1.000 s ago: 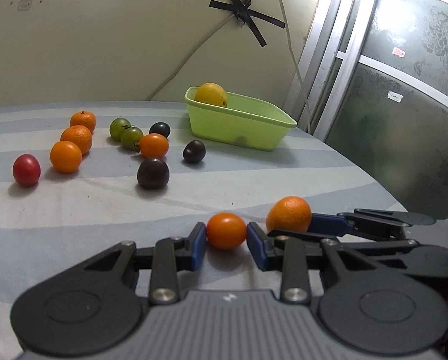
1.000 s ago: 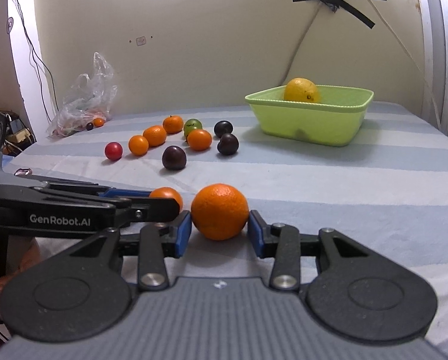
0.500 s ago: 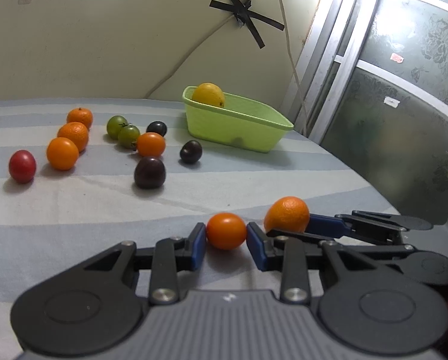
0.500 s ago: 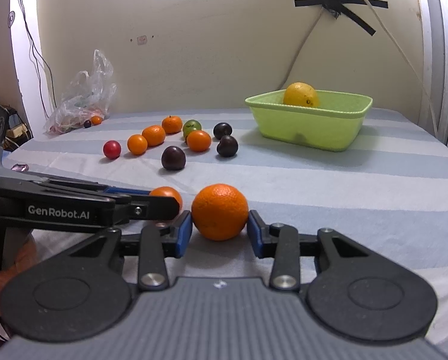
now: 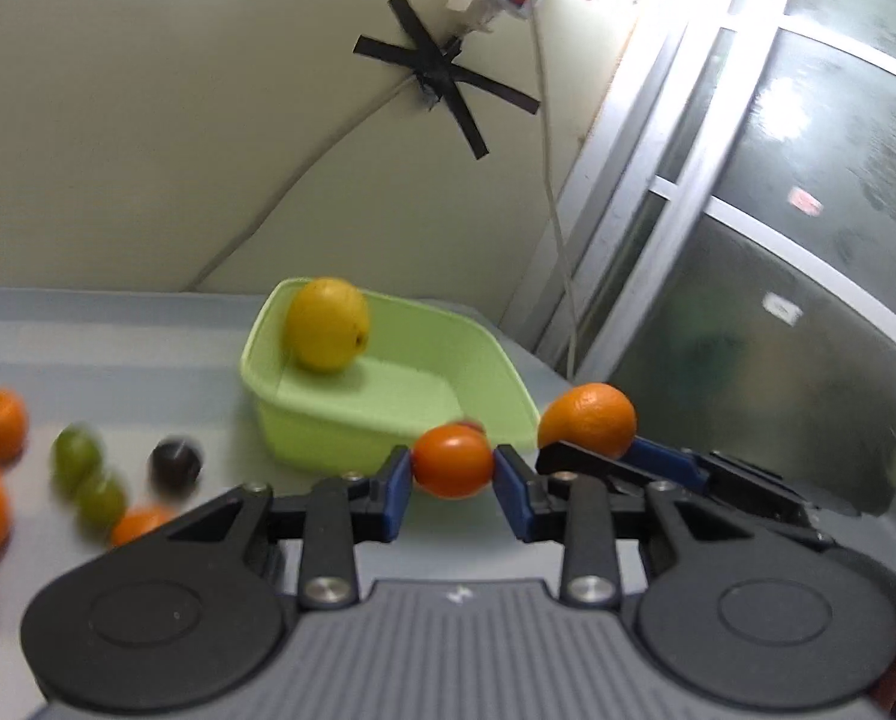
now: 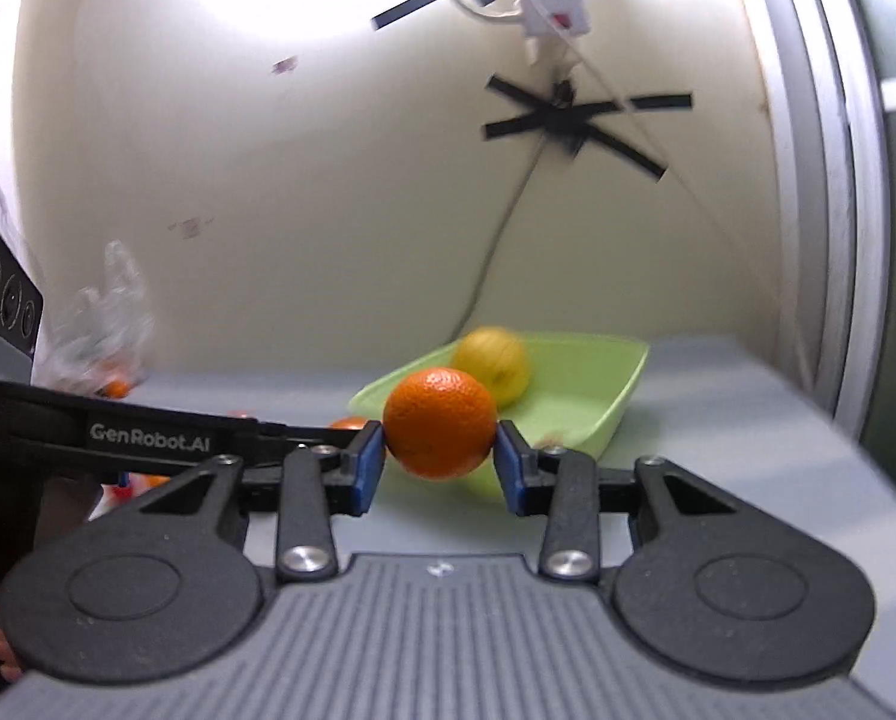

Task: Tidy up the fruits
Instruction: 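Carry both oranges into the green basket and open both tools, then move both tools back toward the remaining fruit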

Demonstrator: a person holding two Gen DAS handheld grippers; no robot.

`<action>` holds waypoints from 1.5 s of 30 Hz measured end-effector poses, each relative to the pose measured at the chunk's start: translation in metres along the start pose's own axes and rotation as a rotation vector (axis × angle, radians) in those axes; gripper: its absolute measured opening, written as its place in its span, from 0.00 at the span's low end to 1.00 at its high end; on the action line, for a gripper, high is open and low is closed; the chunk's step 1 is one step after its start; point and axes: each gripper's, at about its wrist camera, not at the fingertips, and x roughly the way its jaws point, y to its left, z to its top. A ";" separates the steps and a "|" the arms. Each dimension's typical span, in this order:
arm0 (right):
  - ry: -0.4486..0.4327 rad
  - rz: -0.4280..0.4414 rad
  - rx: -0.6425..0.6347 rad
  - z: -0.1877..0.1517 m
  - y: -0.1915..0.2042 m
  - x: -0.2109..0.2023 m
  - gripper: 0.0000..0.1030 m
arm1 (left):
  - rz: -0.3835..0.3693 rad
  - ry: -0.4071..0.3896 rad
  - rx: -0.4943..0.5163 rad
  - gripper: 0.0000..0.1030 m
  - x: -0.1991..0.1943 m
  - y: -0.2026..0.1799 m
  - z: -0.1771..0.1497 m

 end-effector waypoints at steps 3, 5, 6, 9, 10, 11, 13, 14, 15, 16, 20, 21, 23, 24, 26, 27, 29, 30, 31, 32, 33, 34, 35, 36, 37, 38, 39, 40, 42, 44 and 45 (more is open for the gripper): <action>0.013 -0.017 -0.010 0.008 -0.019 0.025 0.41 | 0.031 0.018 -0.037 0.30 0.029 0.008 0.016; 0.028 -0.031 -0.018 0.008 -0.026 0.040 0.41 | 0.052 0.023 -0.042 0.30 0.042 0.010 0.022; 0.039 -0.034 -0.013 0.007 -0.030 0.045 0.41 | 0.059 0.033 -0.047 0.29 0.048 0.009 0.025; 0.058 -0.043 0.002 0.003 -0.036 0.053 0.42 | 0.080 0.041 -0.046 0.33 0.058 0.007 0.024; 0.049 -0.055 -0.001 0.002 -0.036 0.053 0.43 | 0.088 0.041 -0.045 0.34 0.061 0.006 0.023; 0.042 -0.060 -0.011 0.001 -0.035 0.052 0.44 | 0.098 0.039 -0.048 0.37 0.064 0.005 0.022; 0.015 -0.090 -0.040 -0.003 -0.030 0.047 0.64 | 0.127 0.024 -0.060 0.42 0.065 0.003 0.020; -0.002 -0.118 -0.047 -0.003 -0.029 0.046 0.67 | 0.137 0.011 -0.064 0.47 0.062 0.002 0.019; -0.015 -0.129 -0.052 -0.005 -0.029 0.043 0.70 | 0.153 -0.002 -0.073 0.48 0.058 0.000 0.018; -0.024 -0.124 -0.048 -0.006 -0.031 0.040 0.70 | 0.162 -0.014 -0.081 0.48 0.053 -0.001 0.018; -0.036 -0.111 0.049 -0.007 -0.046 0.029 0.70 | 0.203 -0.078 -0.079 0.48 0.008 -0.011 0.002; -0.034 -0.113 0.082 -0.006 -0.051 0.029 0.70 | 0.221 -0.091 -0.061 0.52 -0.007 -0.015 -0.009; -0.024 -0.120 0.161 -0.004 -0.063 0.029 0.70 | 0.258 -0.102 -0.023 0.55 -0.031 -0.021 -0.030; -0.017 -0.123 0.202 -0.004 -0.069 0.029 0.70 | 0.274 -0.097 -0.005 0.55 -0.041 -0.023 -0.039; -0.001 -0.134 0.271 -0.004 -0.081 0.031 0.69 | 0.306 -0.071 0.030 0.55 -0.058 -0.024 -0.060; 0.003 -0.147 0.295 -0.005 -0.084 0.030 0.69 | 0.319 -0.062 0.043 0.55 -0.064 -0.024 -0.066; -0.013 -0.176 0.328 -0.004 -0.090 0.026 0.69 | 0.345 -0.053 0.067 0.55 -0.075 -0.022 -0.080; -0.028 -0.192 0.334 -0.005 -0.090 0.022 0.69 | 0.357 -0.050 0.076 0.55 -0.079 -0.020 -0.084; -0.045 -0.214 0.336 -0.005 -0.091 0.019 0.69 | 0.369 -0.048 0.081 0.55 -0.083 -0.017 -0.087; -0.060 -0.238 0.337 -0.005 -0.091 0.017 0.69 | 0.380 -0.046 0.082 0.55 -0.087 -0.014 -0.090; -0.068 -0.259 0.341 -0.006 -0.092 0.015 0.69 | 0.391 -0.044 0.085 0.55 -0.090 -0.011 -0.093; -0.071 -0.279 0.347 -0.007 -0.093 0.013 0.69 | 0.405 -0.046 0.093 0.55 -0.093 -0.009 -0.095; -0.072 -0.297 0.355 -0.008 -0.094 0.012 0.69 | 0.413 -0.050 0.100 0.55 -0.098 -0.007 -0.098; -0.069 -0.313 0.364 -0.009 -0.095 0.010 0.69 | 0.419 -0.054 0.105 0.55 -0.101 -0.004 -0.098; -0.065 -0.327 0.373 -0.010 -0.096 0.010 0.69 | 0.426 -0.059 0.113 0.55 -0.106 -0.003 -0.100; -0.062 -0.336 0.379 -0.011 -0.098 0.010 0.69 | 0.438 -0.063 0.125 0.55 -0.112 -0.001 -0.102; -0.059 -0.342 0.382 -0.012 -0.098 0.009 0.69 | 0.455 -0.064 0.138 0.55 -0.116 0.001 -0.104; -0.056 -0.347 0.382 -0.013 -0.097 0.007 0.69 | 0.479 -0.063 0.153 0.55 -0.120 0.003 -0.108; -0.039 -0.349 0.386 -0.017 -0.095 0.003 0.69 | 0.526 -0.059 0.161 0.55 -0.130 0.011 -0.116; -0.034 -0.346 0.382 -0.022 -0.089 -0.007 0.69 | 0.533 -0.055 0.112 0.55 -0.139 0.024 -0.120; -0.037 -0.341 0.373 -0.023 -0.085 -0.010 0.69 | 0.501 -0.077 0.079 0.55 -0.146 0.029 -0.119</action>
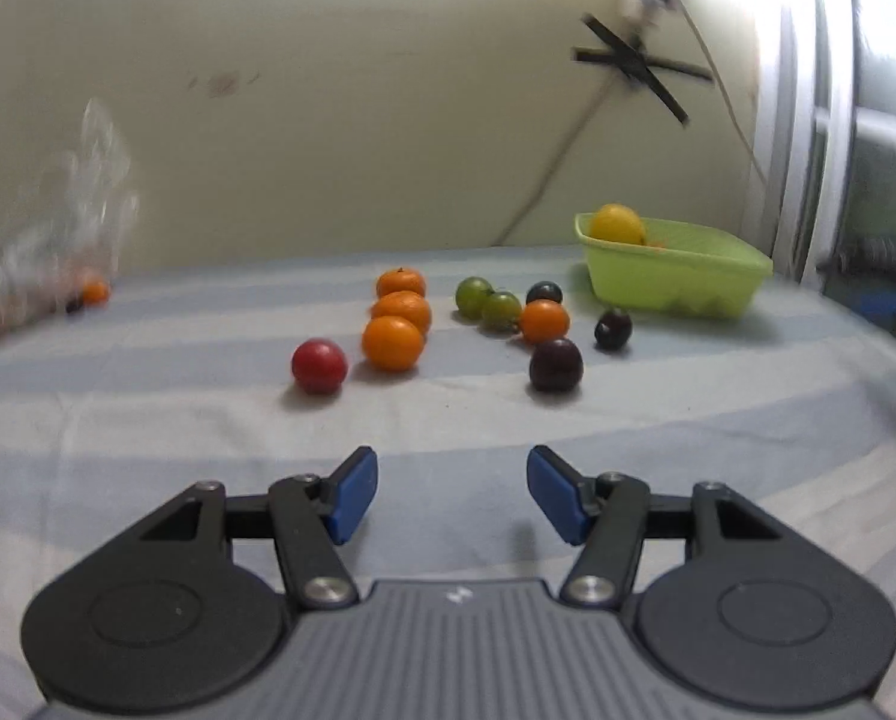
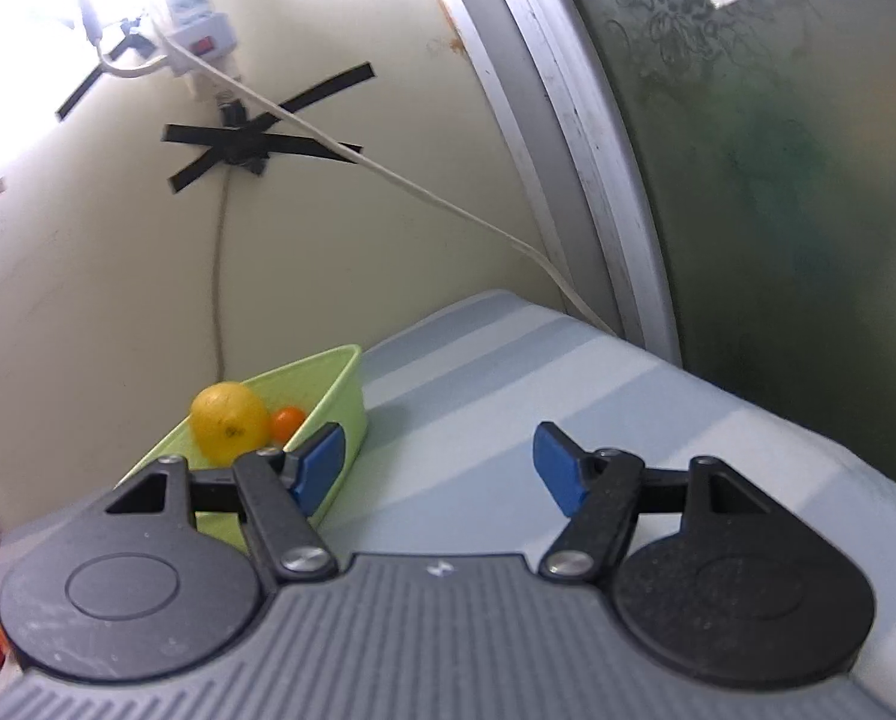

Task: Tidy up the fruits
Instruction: 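Move both tools back toward the remaining fruit, then grasp a red tomato with the left tool while the right tool grasps a dark plum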

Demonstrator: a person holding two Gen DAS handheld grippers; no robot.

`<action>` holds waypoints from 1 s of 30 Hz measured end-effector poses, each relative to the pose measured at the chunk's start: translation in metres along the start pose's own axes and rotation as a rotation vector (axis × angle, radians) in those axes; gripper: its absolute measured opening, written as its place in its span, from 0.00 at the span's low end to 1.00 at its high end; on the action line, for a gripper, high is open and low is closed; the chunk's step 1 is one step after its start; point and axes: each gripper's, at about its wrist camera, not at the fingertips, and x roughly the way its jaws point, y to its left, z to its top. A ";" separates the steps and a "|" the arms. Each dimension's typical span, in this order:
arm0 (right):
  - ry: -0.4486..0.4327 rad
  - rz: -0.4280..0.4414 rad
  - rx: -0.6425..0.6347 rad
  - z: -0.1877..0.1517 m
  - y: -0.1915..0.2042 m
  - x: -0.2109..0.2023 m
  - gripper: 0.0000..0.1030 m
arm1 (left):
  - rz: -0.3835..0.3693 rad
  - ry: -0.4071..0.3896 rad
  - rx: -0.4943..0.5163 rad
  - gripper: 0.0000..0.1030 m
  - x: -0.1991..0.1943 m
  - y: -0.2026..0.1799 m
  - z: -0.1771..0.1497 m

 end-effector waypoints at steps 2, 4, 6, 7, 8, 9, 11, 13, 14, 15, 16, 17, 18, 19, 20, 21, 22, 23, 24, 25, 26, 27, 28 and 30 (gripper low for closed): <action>0.026 0.015 -0.015 -0.013 0.004 -0.012 0.69 | -0.026 -0.023 -0.039 0.55 -0.004 0.010 0.000; 0.045 0.017 -0.067 -0.025 0.014 -0.026 0.65 | -0.062 -0.014 -0.065 0.55 -0.002 0.015 0.001; 0.020 0.018 -0.141 -0.038 0.028 -0.042 0.65 | -0.081 -0.020 -0.067 0.55 -0.001 0.016 0.001; 0.019 0.019 -0.189 -0.044 0.038 -0.048 0.65 | -0.092 -0.023 -0.065 0.55 -0.001 0.015 0.001; 0.028 0.028 -0.224 -0.049 0.045 -0.053 0.65 | -0.103 -0.025 -0.062 0.55 0.000 0.015 0.001; 0.045 0.043 -0.243 -0.054 0.052 -0.056 0.65 | -0.112 -0.026 -0.061 0.55 0.000 0.014 0.001; 0.081 0.069 -0.275 -0.062 0.063 -0.059 0.64 | -0.125 -0.016 -0.062 0.55 0.000 0.014 0.001; 0.103 0.100 -0.310 -0.068 0.075 -0.062 0.64 | -0.147 -0.003 -0.083 0.55 0.001 0.018 0.002; 0.120 0.127 -0.321 -0.071 0.081 -0.063 0.64 | -0.158 0.002 -0.098 0.55 0.002 0.023 0.004; 0.141 0.158 -0.336 -0.075 0.089 -0.062 0.64 | -0.155 0.001 -0.105 0.55 0.003 0.027 0.006; 0.157 0.181 -0.355 -0.078 0.096 -0.060 0.64 | -0.126 -0.009 -0.102 0.55 0.003 0.032 0.011; 0.172 0.207 -0.379 -0.081 0.104 -0.059 0.64 | -0.089 -0.022 -0.095 0.55 0.003 0.037 0.016; 0.188 0.237 -0.404 -0.084 0.113 -0.057 0.64 | -0.051 -0.034 -0.088 0.55 0.004 0.042 0.021; 0.205 0.272 -0.426 -0.086 0.123 -0.053 0.64 | -0.022 -0.042 -0.078 0.55 0.007 0.047 0.028; 0.221 0.308 -0.448 -0.089 0.133 -0.048 0.64 | -0.009 -0.041 -0.062 0.55 0.010 0.050 0.033; 0.231 0.332 -0.468 -0.091 0.142 -0.044 0.64 | 0.006 -0.038 -0.038 0.55 0.017 0.053 0.038; 0.240 0.354 -0.494 -0.094 0.154 -0.038 0.64 | 0.024 -0.036 -0.022 0.55 0.024 0.055 0.041; 0.248 0.372 -0.521 -0.097 0.165 -0.033 0.64 | 0.030 -0.034 -0.012 0.55 0.029 0.057 0.044; 0.255 0.392 -0.544 -0.099 0.176 -0.027 0.64 | 0.018 -0.033 -0.003 0.55 0.035 0.060 0.046; 0.256 0.407 -0.557 -0.102 0.185 -0.024 0.64 | -0.004 -0.031 0.005 0.55 0.041 0.061 0.047; 0.256 0.416 -0.563 -0.102 0.192 -0.020 0.64 | -0.017 -0.026 0.009 0.55 0.047 0.063 0.047; 0.257 0.418 -0.567 -0.103 0.199 -0.015 0.64 | -0.023 -0.018 0.011 0.55 0.052 0.064 0.047; 0.261 0.414 -0.568 -0.103 0.204 -0.010 0.64 | -0.026 -0.007 0.010 0.55 0.058 0.065 0.047; 0.287 0.407 -0.565 -0.102 0.210 0.000 0.64 | -0.049 0.039 -0.015 0.50 0.070 0.069 0.046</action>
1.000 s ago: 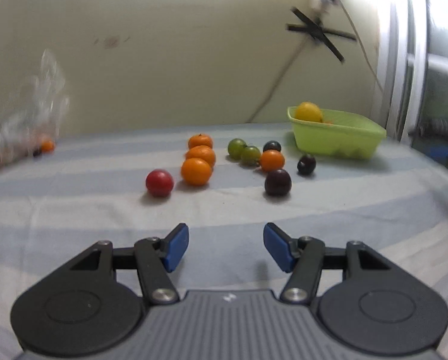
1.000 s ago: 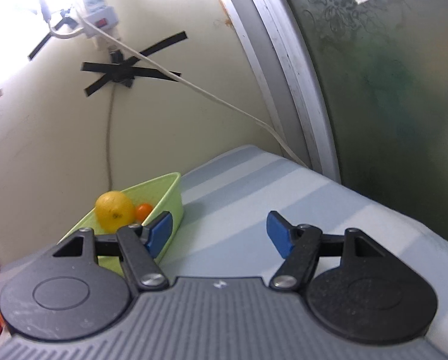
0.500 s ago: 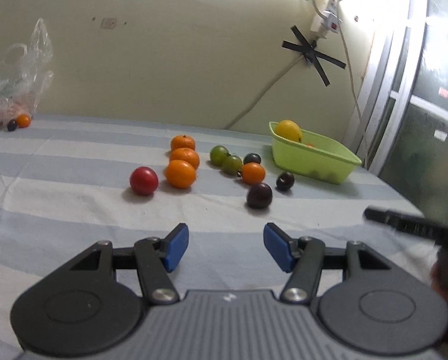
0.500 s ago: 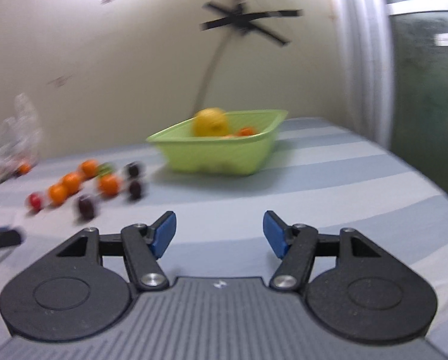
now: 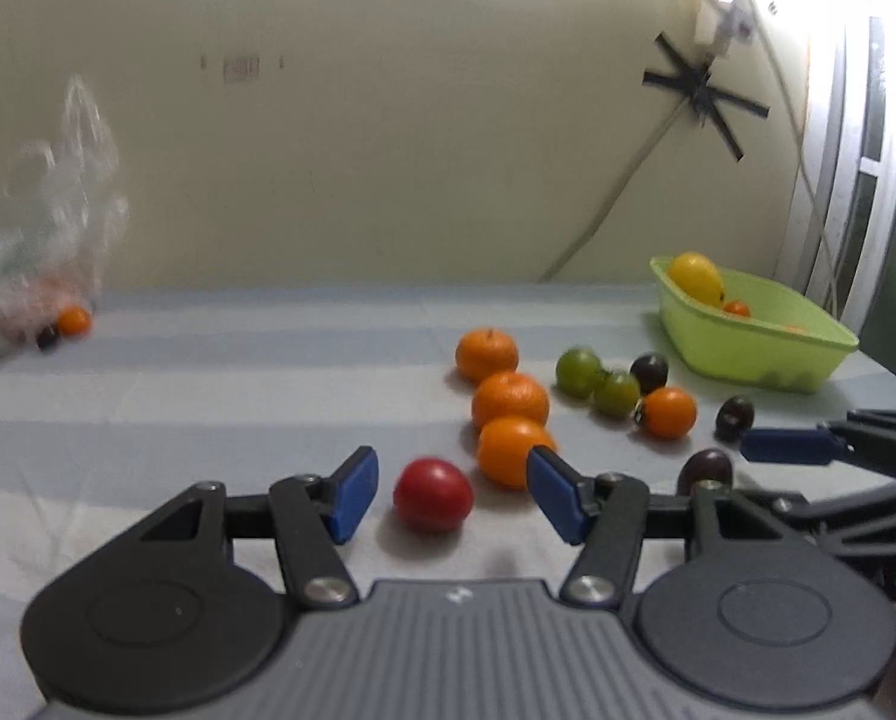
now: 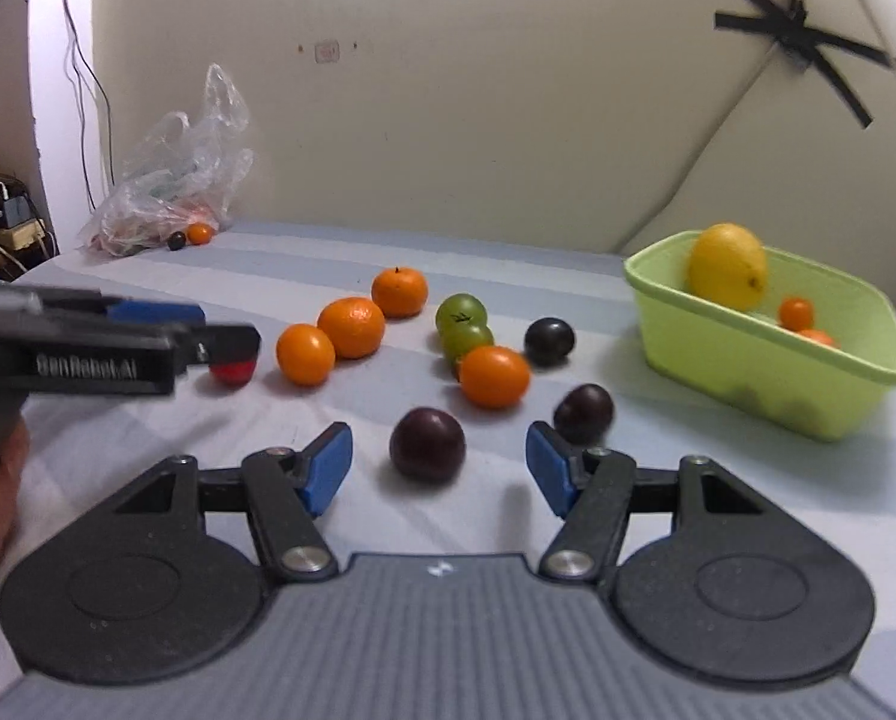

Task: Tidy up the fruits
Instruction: 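Grasp a red tomato with the left tool while the right tool grasps a dark plum, then carry the red tomato and dark plum into the green basket and release both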

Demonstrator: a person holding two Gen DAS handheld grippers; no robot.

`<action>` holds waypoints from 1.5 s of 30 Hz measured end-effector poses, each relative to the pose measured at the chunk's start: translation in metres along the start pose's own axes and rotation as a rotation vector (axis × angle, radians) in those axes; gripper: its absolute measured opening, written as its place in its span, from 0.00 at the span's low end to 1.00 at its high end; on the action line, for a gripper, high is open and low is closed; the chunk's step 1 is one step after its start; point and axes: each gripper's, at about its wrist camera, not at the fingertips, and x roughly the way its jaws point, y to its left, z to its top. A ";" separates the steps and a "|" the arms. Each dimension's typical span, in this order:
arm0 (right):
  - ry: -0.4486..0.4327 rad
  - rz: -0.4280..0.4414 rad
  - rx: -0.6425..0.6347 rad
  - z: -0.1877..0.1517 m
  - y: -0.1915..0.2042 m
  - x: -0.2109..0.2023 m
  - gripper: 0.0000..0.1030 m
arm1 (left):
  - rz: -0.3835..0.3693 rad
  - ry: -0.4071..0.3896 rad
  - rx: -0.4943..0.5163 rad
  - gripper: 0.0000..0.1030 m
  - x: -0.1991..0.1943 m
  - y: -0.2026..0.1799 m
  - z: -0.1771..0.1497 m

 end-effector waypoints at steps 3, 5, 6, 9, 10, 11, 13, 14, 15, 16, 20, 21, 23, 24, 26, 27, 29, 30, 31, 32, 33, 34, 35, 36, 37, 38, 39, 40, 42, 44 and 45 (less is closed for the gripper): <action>0.044 0.001 0.037 0.004 -0.003 0.011 0.60 | -0.039 0.048 -0.059 0.39 0.008 0.011 0.000; 0.047 -0.006 0.051 0.004 -0.004 0.013 0.51 | -0.039 0.057 -0.077 0.30 0.010 0.014 -0.001; 0.046 -0.015 0.045 0.004 -0.003 0.013 0.46 | -0.038 0.056 -0.075 0.30 0.009 0.014 -0.002; 0.036 -0.003 0.003 0.002 0.003 0.012 0.31 | -0.013 0.050 -0.056 0.30 0.005 0.008 -0.005; 0.031 -0.018 -0.004 0.001 0.005 0.011 0.31 | -0.004 0.048 -0.051 0.30 0.002 0.006 -0.006; 0.026 -0.026 0.001 0.000 0.004 0.009 0.31 | 0.000 0.047 -0.055 0.30 -0.003 0.004 -0.009; 0.016 -0.020 0.013 -0.006 0.000 0.000 0.31 | -0.048 0.054 -0.081 0.30 -0.015 -0.001 -0.016; 0.012 -0.021 0.011 -0.009 0.000 -0.005 0.31 | -0.077 0.052 -0.085 0.30 -0.022 -0.007 -0.022; 0.007 -0.018 0.009 -0.014 0.000 -0.013 0.31 | -0.101 0.048 -0.079 0.30 -0.031 -0.014 -0.028; 0.003 -0.013 0.009 -0.021 -0.001 -0.022 0.31 | -0.129 0.041 -0.067 0.30 -0.042 -0.023 -0.037; -0.030 0.009 0.016 -0.047 -0.004 -0.063 0.31 | -0.213 0.025 0.023 0.30 -0.072 -0.060 -0.055; -0.040 0.004 0.014 -0.053 -0.004 -0.071 0.31 | -0.236 0.029 0.043 0.30 -0.076 -0.068 -0.057; -0.052 -0.013 0.006 -0.063 -0.005 -0.086 0.31 | -0.259 0.045 0.062 0.30 -0.076 -0.080 -0.061; -0.052 -0.018 0.003 -0.066 -0.006 -0.090 0.32 | -0.262 0.056 0.069 0.30 -0.074 -0.085 -0.063; -0.054 -0.027 -0.004 -0.071 -0.008 -0.097 0.32 | -0.248 0.064 0.102 0.30 -0.070 -0.095 -0.067; -0.052 -0.034 -0.011 -0.073 -0.008 -0.098 0.32 | -0.235 0.062 0.129 0.30 -0.070 -0.099 -0.066; -0.035 -0.039 -0.014 -0.075 -0.009 -0.095 0.32 | -0.217 0.062 0.151 0.33 -0.069 -0.104 -0.068; -0.032 -0.035 -0.010 -0.075 -0.010 -0.095 0.32 | -0.215 0.062 0.156 0.41 -0.070 -0.106 -0.068; -0.034 -0.033 -0.007 -0.075 -0.011 -0.095 0.33 | -0.214 0.061 0.161 0.45 -0.072 -0.109 -0.070; -0.033 -0.032 -0.007 -0.075 -0.010 -0.094 0.33 | -0.205 0.059 0.165 0.46 -0.073 -0.109 -0.071; -0.032 -0.031 -0.007 -0.076 -0.009 -0.094 0.35 | -0.197 0.059 0.167 0.46 -0.074 -0.109 -0.072; -0.032 -0.030 -0.006 -0.076 -0.009 -0.095 0.36 | -0.195 0.059 0.164 0.46 -0.075 -0.108 -0.072; -0.035 -0.029 -0.007 -0.077 -0.009 -0.097 0.37 | -0.193 0.059 0.159 0.46 -0.073 -0.110 -0.071; -0.038 -0.033 -0.007 -0.078 -0.009 -0.098 0.42 | -0.193 0.060 0.152 0.46 -0.073 -0.109 -0.071; -0.040 -0.036 -0.007 -0.079 -0.010 -0.099 0.44 | -0.194 0.060 0.144 0.47 -0.074 -0.108 -0.072; -0.040 -0.036 -0.009 -0.079 -0.009 -0.100 0.45 | -0.194 0.059 0.139 0.47 -0.075 -0.107 -0.072; -0.039 -0.041 -0.016 -0.080 -0.008 -0.100 0.46 | -0.194 0.058 0.138 0.47 -0.076 -0.107 -0.073; -0.039 -0.050 -0.026 -0.081 -0.007 -0.101 0.46 | -0.193 0.057 0.142 0.47 -0.077 -0.108 -0.075; -0.043 -0.061 -0.051 -0.082 -0.005 -0.104 0.46 | -0.195 0.054 0.157 0.45 -0.080 -0.111 -0.078; -0.045 -0.056 -0.071 -0.084 -0.005 -0.106 0.45 | -0.200 0.052 0.170 0.39 -0.080 -0.114 -0.078; -0.045 -0.050 -0.080 -0.084 -0.005 -0.106 0.39 | -0.199 0.050 0.176 0.33 -0.079 -0.116 -0.078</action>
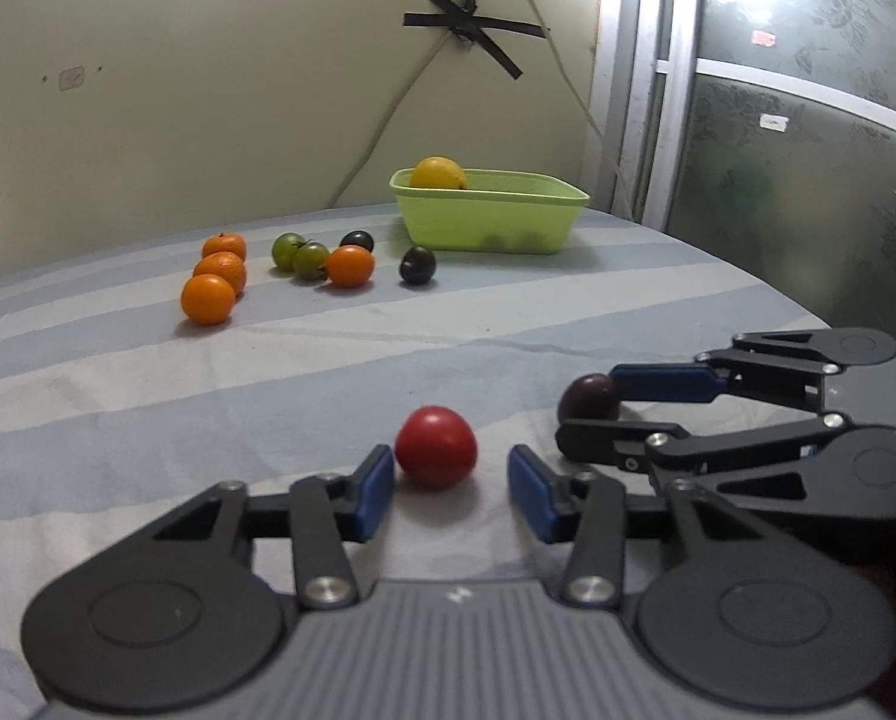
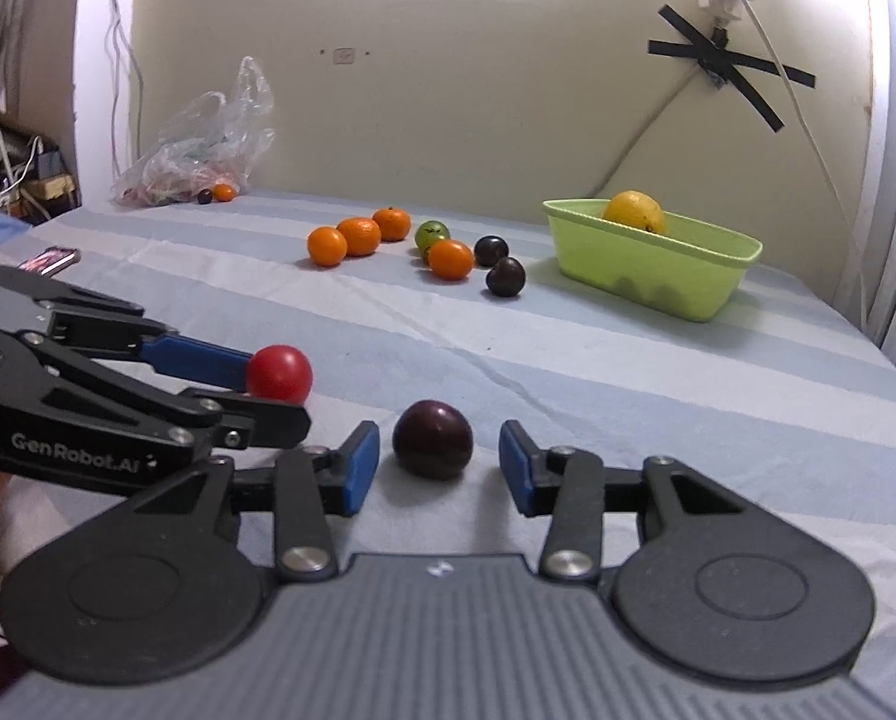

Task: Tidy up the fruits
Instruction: 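Carry the red tomato and dark plum into the green basket and release both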

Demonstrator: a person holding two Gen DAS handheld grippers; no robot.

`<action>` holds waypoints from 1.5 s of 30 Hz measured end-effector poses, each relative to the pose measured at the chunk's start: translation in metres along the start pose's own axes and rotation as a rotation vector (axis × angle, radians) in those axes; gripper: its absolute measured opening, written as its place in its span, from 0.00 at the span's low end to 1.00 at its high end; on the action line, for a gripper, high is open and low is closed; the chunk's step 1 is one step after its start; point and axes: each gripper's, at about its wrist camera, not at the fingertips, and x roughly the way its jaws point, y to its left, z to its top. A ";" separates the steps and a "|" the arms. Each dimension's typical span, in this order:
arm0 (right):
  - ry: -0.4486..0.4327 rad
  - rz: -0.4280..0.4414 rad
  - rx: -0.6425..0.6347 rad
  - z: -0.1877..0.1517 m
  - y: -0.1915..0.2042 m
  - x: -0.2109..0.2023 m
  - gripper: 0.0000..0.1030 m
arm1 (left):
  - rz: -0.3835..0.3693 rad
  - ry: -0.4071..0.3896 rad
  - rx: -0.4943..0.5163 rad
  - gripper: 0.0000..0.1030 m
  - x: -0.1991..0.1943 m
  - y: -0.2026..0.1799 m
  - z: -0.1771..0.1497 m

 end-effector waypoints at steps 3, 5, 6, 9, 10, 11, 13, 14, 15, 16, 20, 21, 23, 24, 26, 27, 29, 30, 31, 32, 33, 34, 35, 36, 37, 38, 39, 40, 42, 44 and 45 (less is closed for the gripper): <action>-0.002 0.015 -0.033 0.000 0.002 0.002 0.31 | -0.032 0.011 -0.007 0.28 0.006 -0.002 0.006; -0.011 0.015 -0.024 0.005 -0.004 0.002 0.31 | -0.066 0.013 -0.030 0.28 0.009 -0.002 0.016; -0.023 0.015 -0.014 0.008 -0.008 0.001 0.31 | -0.081 0.010 -0.034 0.28 0.012 -0.002 0.023; -0.062 0.011 0.024 0.021 -0.028 0.001 0.31 | -0.111 -0.004 -0.052 0.28 0.025 -0.003 0.044; -0.076 -0.001 0.025 0.025 -0.033 0.002 0.31 | -0.118 -0.009 -0.060 0.28 0.031 -0.002 0.054; -0.091 -0.017 0.021 0.030 -0.039 0.004 0.31 | -0.122 -0.017 -0.068 0.28 0.038 -0.002 0.065; -0.128 -0.051 0.007 0.040 -0.051 0.010 0.31 | -0.122 -0.045 -0.079 0.28 0.053 -0.001 0.089; -0.150 -0.071 -0.001 0.047 -0.059 0.014 0.31 | -0.121 -0.058 -0.085 0.28 0.061 -0.001 0.100; -0.166 -0.090 -0.007 0.052 -0.065 0.018 0.31 | -0.125 -0.066 -0.093 0.29 0.071 0.000 0.114; -0.181 -0.109 -0.009 0.058 -0.074 0.024 0.31 | -0.131 -0.068 -0.101 0.29 0.079 0.000 0.124; -0.186 -0.162 0.026 0.079 -0.111 0.054 0.31 | -0.125 -0.061 -0.125 0.29 0.123 0.000 0.166; -0.177 -0.174 0.040 0.081 -0.119 0.061 0.31 | -0.114 -0.056 -0.126 0.29 0.133 0.000 0.174; -0.159 -0.192 0.061 0.085 -0.131 0.076 0.31 | -0.105 -0.036 -0.140 0.29 0.154 0.001 0.185; -0.152 -0.199 0.068 0.085 -0.134 0.082 0.31 | -0.105 -0.020 -0.152 0.29 0.165 0.003 0.189; -0.135 -0.209 0.093 0.084 -0.142 0.093 0.31 | -0.103 0.010 -0.169 0.29 0.181 0.004 0.192; -0.126 -0.208 0.108 0.082 -0.144 0.097 0.31 | -0.099 0.026 -0.173 0.30 0.190 0.004 0.192; -0.116 -0.212 0.125 0.080 -0.148 0.101 0.32 | -0.089 0.051 -0.172 0.30 0.201 0.003 0.187; -0.117 -0.218 0.127 0.079 -0.150 0.102 0.32 | -0.083 0.048 -0.167 0.32 0.205 0.001 0.186; -0.117 -0.222 0.132 0.078 -0.152 0.102 0.42 | -0.074 0.038 -0.159 0.35 0.206 -0.001 0.186; -0.129 -0.220 0.137 0.078 -0.153 0.100 0.48 | -0.069 0.036 -0.159 0.42 0.207 -0.002 0.186; -0.146 -0.224 0.138 0.078 -0.153 0.098 0.55 | -0.070 0.029 -0.172 0.45 0.206 -0.001 0.186; -0.164 -0.242 0.131 0.077 -0.151 0.094 0.56 | -0.075 0.026 -0.187 0.45 0.204 -0.001 0.186; -0.179 -0.256 0.124 0.076 -0.151 0.091 0.56 | -0.081 0.018 -0.200 0.45 0.200 0.000 0.185; -0.191 -0.266 0.120 0.075 -0.150 0.088 0.56 | -0.084 0.006 -0.210 0.45 0.194 0.001 0.183; -0.205 -0.274 0.122 0.073 -0.150 0.083 0.56 | -0.083 -0.006 -0.215 0.45 0.188 0.003 0.183; -0.217 -0.279 0.130 0.072 -0.150 0.079 0.56 | -0.082 -0.024 -0.218 0.45 0.179 0.004 0.182; -0.230 -0.283 0.140 0.070 -0.151 0.075 0.56 | -0.079 -0.051 -0.222 0.45 0.165 0.007 0.178; -0.242 -0.289 0.151 0.069 -0.152 0.071 0.55 | -0.074 -0.071 -0.224 0.45 0.154 0.011 0.175; -0.268 -0.307 0.171 0.069 -0.156 0.066 0.55 | -0.051 -0.102 -0.228 0.45 0.128 0.020 0.163; -0.296 -0.325 0.193 0.068 -0.158 0.060 0.55 | -0.009 -0.122 -0.234 0.45 0.098 0.033 0.142; -0.309 -0.331 0.204 0.067 -0.159 0.057 0.55 | 0.012 -0.125 -0.238 0.45 0.085 0.039 0.131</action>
